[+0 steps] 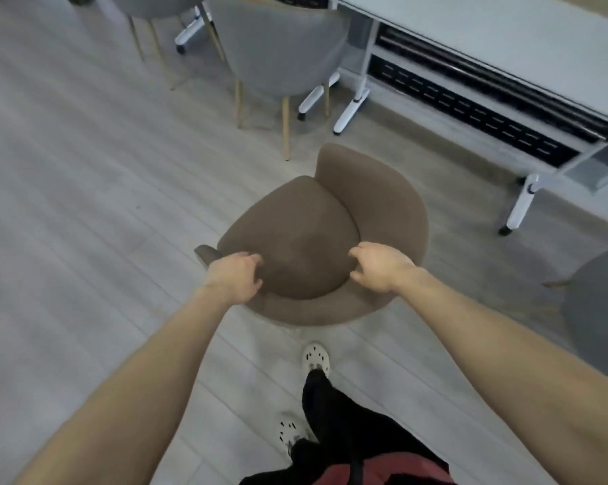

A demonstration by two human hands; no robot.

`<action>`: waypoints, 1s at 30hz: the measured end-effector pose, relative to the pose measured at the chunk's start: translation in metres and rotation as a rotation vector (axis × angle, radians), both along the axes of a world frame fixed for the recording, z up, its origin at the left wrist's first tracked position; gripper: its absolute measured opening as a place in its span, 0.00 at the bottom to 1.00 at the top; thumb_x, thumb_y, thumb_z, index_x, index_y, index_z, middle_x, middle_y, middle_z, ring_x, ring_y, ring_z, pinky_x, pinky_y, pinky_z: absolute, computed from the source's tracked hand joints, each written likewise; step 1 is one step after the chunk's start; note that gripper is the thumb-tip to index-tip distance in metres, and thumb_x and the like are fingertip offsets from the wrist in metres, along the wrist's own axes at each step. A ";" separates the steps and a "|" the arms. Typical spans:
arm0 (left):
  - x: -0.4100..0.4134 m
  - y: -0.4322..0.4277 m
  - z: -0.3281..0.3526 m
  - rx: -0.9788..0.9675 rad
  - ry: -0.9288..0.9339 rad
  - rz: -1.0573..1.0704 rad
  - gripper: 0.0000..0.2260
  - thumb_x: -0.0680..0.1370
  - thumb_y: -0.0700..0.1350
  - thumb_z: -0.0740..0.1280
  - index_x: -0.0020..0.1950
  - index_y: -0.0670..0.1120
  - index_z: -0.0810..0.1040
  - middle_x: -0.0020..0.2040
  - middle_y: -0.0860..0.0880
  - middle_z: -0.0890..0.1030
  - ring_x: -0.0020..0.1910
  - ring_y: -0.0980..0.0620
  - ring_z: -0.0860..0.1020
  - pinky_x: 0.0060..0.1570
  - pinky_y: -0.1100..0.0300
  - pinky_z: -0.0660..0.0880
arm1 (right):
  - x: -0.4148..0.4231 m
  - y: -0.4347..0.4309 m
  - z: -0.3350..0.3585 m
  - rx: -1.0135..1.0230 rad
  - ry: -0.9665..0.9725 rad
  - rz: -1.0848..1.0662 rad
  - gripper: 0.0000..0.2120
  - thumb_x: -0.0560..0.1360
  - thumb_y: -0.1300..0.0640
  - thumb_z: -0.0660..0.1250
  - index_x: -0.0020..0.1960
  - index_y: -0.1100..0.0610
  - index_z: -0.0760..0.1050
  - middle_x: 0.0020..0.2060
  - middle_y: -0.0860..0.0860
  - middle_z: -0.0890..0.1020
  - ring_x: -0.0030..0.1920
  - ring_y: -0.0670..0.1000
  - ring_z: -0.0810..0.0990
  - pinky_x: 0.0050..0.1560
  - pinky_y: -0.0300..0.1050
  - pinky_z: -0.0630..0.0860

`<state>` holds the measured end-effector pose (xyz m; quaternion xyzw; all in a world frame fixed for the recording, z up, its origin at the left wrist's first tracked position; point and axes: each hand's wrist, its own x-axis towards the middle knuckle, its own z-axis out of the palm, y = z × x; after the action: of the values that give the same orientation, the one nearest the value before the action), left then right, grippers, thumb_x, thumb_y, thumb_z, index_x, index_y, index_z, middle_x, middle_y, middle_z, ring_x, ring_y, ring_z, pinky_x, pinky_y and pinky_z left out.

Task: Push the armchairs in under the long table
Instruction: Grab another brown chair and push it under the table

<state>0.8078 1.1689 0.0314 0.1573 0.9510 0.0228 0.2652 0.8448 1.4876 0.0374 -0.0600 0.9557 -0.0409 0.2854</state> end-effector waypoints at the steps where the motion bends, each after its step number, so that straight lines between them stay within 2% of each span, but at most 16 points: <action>1: 0.015 0.007 -0.003 0.002 -0.009 0.003 0.22 0.80 0.57 0.68 0.73 0.53 0.76 0.67 0.48 0.80 0.65 0.42 0.81 0.62 0.45 0.80 | 0.010 0.007 -0.002 0.001 -0.012 0.005 0.23 0.81 0.44 0.68 0.71 0.56 0.76 0.62 0.56 0.79 0.63 0.61 0.80 0.64 0.57 0.79; 5: 0.071 0.035 -0.009 0.004 -0.030 0.056 0.20 0.79 0.55 0.68 0.71 0.54 0.77 0.64 0.48 0.80 0.63 0.41 0.82 0.59 0.47 0.81 | 0.036 0.043 -0.011 -0.012 -0.017 0.075 0.25 0.80 0.39 0.69 0.68 0.55 0.77 0.60 0.55 0.79 0.63 0.59 0.80 0.65 0.56 0.76; 8: 0.098 0.061 -0.008 -0.018 -0.048 0.096 0.22 0.75 0.53 0.71 0.69 0.54 0.77 0.61 0.48 0.80 0.62 0.42 0.81 0.59 0.46 0.80 | 0.038 0.070 -0.017 -0.041 0.020 0.184 0.33 0.76 0.30 0.68 0.71 0.52 0.77 0.66 0.52 0.80 0.70 0.56 0.77 0.79 0.61 0.64; 11: 0.114 0.093 -0.013 -0.075 -0.019 0.109 0.33 0.68 0.61 0.75 0.72 0.55 0.73 0.64 0.49 0.80 0.65 0.43 0.78 0.63 0.47 0.76 | 0.026 0.096 -0.026 -0.068 0.034 0.257 0.45 0.68 0.23 0.68 0.76 0.49 0.75 0.73 0.50 0.77 0.80 0.55 0.67 0.84 0.64 0.54; 15: 0.118 0.136 -0.039 -0.137 0.026 0.111 0.51 0.63 0.72 0.76 0.81 0.55 0.64 0.69 0.49 0.78 0.71 0.43 0.75 0.72 0.45 0.69 | -0.008 0.136 -0.045 0.004 0.067 0.381 0.52 0.63 0.29 0.79 0.80 0.51 0.70 0.81 0.51 0.70 0.85 0.54 0.59 0.86 0.62 0.46; 18: 0.111 0.162 -0.065 -0.123 0.044 0.149 0.56 0.59 0.74 0.78 0.82 0.55 0.64 0.68 0.50 0.79 0.70 0.43 0.76 0.75 0.44 0.67 | -0.039 0.148 -0.057 0.110 0.086 0.469 0.54 0.59 0.30 0.81 0.79 0.52 0.71 0.79 0.53 0.72 0.85 0.56 0.59 0.86 0.61 0.44; 20: 0.110 0.174 -0.082 -0.102 0.077 0.189 0.49 0.60 0.70 0.79 0.77 0.56 0.70 0.62 0.51 0.81 0.65 0.44 0.80 0.72 0.45 0.69 | -0.053 0.149 -0.066 0.141 0.082 0.523 0.54 0.55 0.28 0.80 0.76 0.51 0.74 0.74 0.53 0.76 0.82 0.57 0.65 0.86 0.62 0.46; 23: 0.112 0.178 -0.100 -0.069 0.179 0.229 0.30 0.64 0.61 0.76 0.66 0.58 0.78 0.55 0.53 0.83 0.57 0.45 0.83 0.67 0.48 0.71 | -0.056 0.154 -0.081 0.106 0.176 0.540 0.48 0.51 0.26 0.76 0.65 0.49 0.80 0.61 0.52 0.83 0.70 0.56 0.76 0.84 0.61 0.53; 26: 0.113 0.174 -0.101 -0.064 0.158 0.214 0.29 0.65 0.62 0.78 0.65 0.60 0.79 0.54 0.54 0.84 0.55 0.45 0.82 0.64 0.48 0.72 | -0.048 0.158 -0.087 0.057 0.229 0.527 0.45 0.51 0.26 0.74 0.61 0.50 0.82 0.55 0.52 0.84 0.65 0.56 0.79 0.84 0.59 0.55; 30: 0.108 0.164 -0.095 -0.074 0.136 0.161 0.27 0.69 0.61 0.77 0.67 0.61 0.78 0.55 0.54 0.85 0.58 0.45 0.81 0.64 0.47 0.72 | -0.036 0.151 -0.081 0.042 0.220 0.470 0.45 0.53 0.24 0.72 0.62 0.51 0.83 0.55 0.52 0.85 0.65 0.57 0.79 0.84 0.59 0.55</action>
<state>0.9154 1.3331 -0.0631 0.0717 0.9766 -0.0016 0.2030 0.8091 1.6384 -0.0435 -0.2788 0.9413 0.0530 0.1826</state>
